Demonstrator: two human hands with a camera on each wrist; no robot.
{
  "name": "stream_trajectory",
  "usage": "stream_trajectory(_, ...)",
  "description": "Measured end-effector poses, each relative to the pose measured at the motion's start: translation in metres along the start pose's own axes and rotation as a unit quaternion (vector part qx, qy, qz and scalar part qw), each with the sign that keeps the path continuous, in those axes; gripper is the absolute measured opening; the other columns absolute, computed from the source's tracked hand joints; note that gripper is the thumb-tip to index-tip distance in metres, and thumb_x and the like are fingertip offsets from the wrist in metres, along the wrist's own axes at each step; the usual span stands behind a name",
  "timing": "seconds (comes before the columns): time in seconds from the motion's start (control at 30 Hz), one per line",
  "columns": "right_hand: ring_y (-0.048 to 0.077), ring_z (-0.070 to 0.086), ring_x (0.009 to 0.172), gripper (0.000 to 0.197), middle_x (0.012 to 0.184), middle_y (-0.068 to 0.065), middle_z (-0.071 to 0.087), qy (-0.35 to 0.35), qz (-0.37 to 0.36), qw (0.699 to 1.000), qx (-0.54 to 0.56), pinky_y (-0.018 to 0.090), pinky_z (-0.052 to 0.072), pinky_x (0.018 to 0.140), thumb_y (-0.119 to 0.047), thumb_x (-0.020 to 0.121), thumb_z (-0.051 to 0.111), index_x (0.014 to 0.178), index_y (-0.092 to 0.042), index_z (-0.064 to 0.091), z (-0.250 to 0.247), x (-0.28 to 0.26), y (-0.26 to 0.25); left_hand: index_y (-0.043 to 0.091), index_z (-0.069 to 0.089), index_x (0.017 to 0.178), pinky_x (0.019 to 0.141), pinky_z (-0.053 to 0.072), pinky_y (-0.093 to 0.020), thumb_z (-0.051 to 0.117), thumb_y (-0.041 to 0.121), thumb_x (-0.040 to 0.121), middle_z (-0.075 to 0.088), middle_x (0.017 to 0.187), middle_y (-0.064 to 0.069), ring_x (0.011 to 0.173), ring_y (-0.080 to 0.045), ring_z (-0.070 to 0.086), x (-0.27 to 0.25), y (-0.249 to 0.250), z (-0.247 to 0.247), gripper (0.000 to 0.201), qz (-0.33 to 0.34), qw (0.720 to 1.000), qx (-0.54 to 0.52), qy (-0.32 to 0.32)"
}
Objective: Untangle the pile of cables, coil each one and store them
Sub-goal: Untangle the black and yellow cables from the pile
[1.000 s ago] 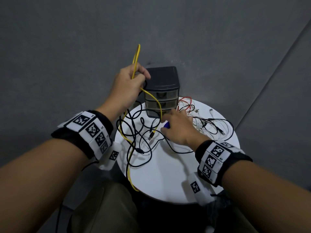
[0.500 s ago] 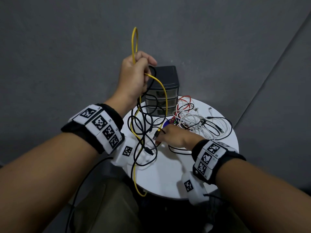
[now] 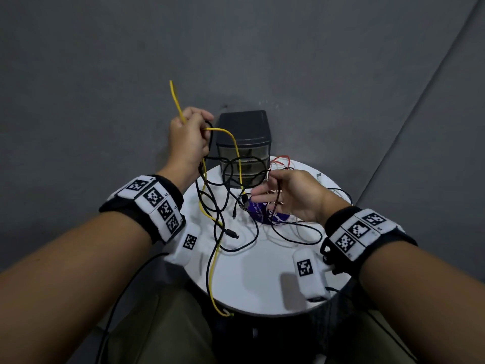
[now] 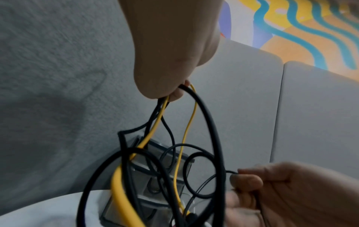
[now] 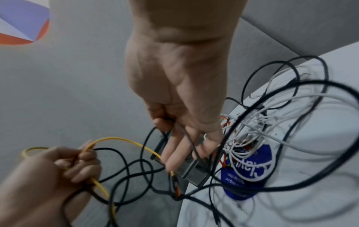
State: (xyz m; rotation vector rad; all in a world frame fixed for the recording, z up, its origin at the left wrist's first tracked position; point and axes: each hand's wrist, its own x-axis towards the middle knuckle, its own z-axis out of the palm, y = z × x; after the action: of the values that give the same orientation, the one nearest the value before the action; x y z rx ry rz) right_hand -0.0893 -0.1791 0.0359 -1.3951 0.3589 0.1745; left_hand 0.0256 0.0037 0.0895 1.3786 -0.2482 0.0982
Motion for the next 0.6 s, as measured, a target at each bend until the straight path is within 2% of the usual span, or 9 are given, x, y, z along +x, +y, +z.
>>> stream_trajectory(0.07,0.022,0.074,0.082,0.040,0.093,0.009,0.075,0.054,-0.018,0.998,0.005,0.030,0.045,0.067,-0.024,0.104,0.037,0.065,-0.018,0.044,-0.001,0.002,-0.001,0.016,0.059,0.080,0.041,0.026,-0.018,0.040,-0.002,0.088,0.048,0.059,-0.004,0.041,-0.008,0.035,0.002,-0.012,-0.001,0.027,0.007,0.998,0.060,0.002)
stream_trajectory(0.13,0.018,0.064,0.064,0.035,0.083,0.009,0.070,0.075,-0.045,0.996,0.009,0.026,0.045,0.059,-0.021,0.102,0.039,0.069,-0.016,0.049,-0.003,0.005,-0.001,0.018,0.059,0.083,0.049,0.037,-0.022,0.043,-0.001,0.089,0.054,0.062,-0.002,0.049,-0.010,0.045,0.003,-0.029,-0.005,0.025,-0.017,0.993,0.117,-0.013)
stream_trajectory(0.2,0.016,0.048,0.054,0.031,0.073,0.008,0.060,0.072,-0.077,0.994,-0.002,0.025,0.037,0.051,-0.018,0.102,0.039,0.076,-0.013,0.055,-0.004,0.007,-0.002,0.020,0.058,0.088,0.064,0.045,-0.030,0.048,0.003,0.088,0.061,0.068,-0.002,0.061,-0.016,0.054,0.004,-0.050,-0.014,0.020,-0.061,0.984,0.162,-0.052)
stream_trajectory(0.27,0.018,0.041,0.057,0.030,0.063,0.003,0.049,0.072,-0.118,0.990,-0.020,0.026,0.027,0.048,-0.016,0.103,0.038,0.084,-0.010,0.061,-0.005,0.009,-0.002,0.024,0.058,0.092,0.074,0.046,-0.036,0.055,0.013,0.082,0.065,0.080,-0.002,0.077,-0.022,0.057,0.005,-0.068,-0.025,0.015,-0.098,0.960,0.241,-0.102)
stream_trajectory(0.33,0.016,0.040,0.057,0.031,0.060,0.001,0.041,0.078,-0.145,0.986,-0.037,0.026,0.023,0.048,-0.015,0.105,0.036,0.091,-0.009,0.063,-0.005,0.009,-0.004,0.027,0.058,0.095,0.081,0.048,-0.038,0.061,0.016,0.085,0.064,0.096,-0.003,0.089,-0.024,0.057,0.004,-0.076,-0.032,0.016,-0.124,0.918,0.337,-0.167)
stream_trajectory(0.4,0.011,0.046,0.053,0.031,0.061,0.002,0.039,0.082,-0.155,0.983,-0.057,0.026,0.022,0.049,-0.015,0.106,0.035,0.098,-0.006,0.064,-0.006,0.009,-0.005,0.025,0.060,0.113,0.088,0.048,-0.039,0.065,0.018,0.091,0.062,0.113,-0.005,0.099,-0.025,0.057,0.004,-0.079,-0.037,0.023,-0.133,0.857,0.444,-0.223)
stream_trajectory(0.5,0.003,0.046,0.046,0.031,0.063,0.003,0.039,0.087,-0.158,0.977,-0.114,0.025,0.023,0.049,-0.015,0.105,0.036,0.098,-0.007,0.065,-0.005,0.012,-0.006,0.027,0.047,0.141,0.083,0.045,-0.032,0.068,0.029,0.093,0.057,0.125,-0.005,0.105,-0.022,0.054,0.002,-0.072,-0.042,0.052,-0.133,0.770,0.550,-0.295)
stream_trajectory(0.53,0.004,0.045,0.046,0.031,0.062,0.002,0.040,0.094,-0.157,0.974,-0.136,0.024,0.025,0.047,-0.016,0.105,0.038,0.096,-0.008,0.067,-0.004,0.013,-0.006,0.030,0.043,0.145,0.084,0.049,-0.033,0.070,0.033,0.091,0.056,0.127,-0.004,0.106,-0.023,0.055,0.004,-0.071,-0.045,0.061,-0.140,0.751,0.563,-0.314)
stream_trajectory(0.6,0.004,0.043,0.044,0.032,0.060,0.001,0.043,0.109,-0.157,0.966,-0.173,0.022,0.027,0.045,-0.017,0.105,0.039,0.093,-0.011,0.068,-0.003,0.016,-0.006,0.035,0.035,0.152,0.096,0.055,-0.042,0.076,0.041,0.084,0.055,0.130,0.000,0.110,-0.023,0.060,0.009,-0.068,-0.053,0.080,-0.169,0.727,0.563,-0.354)
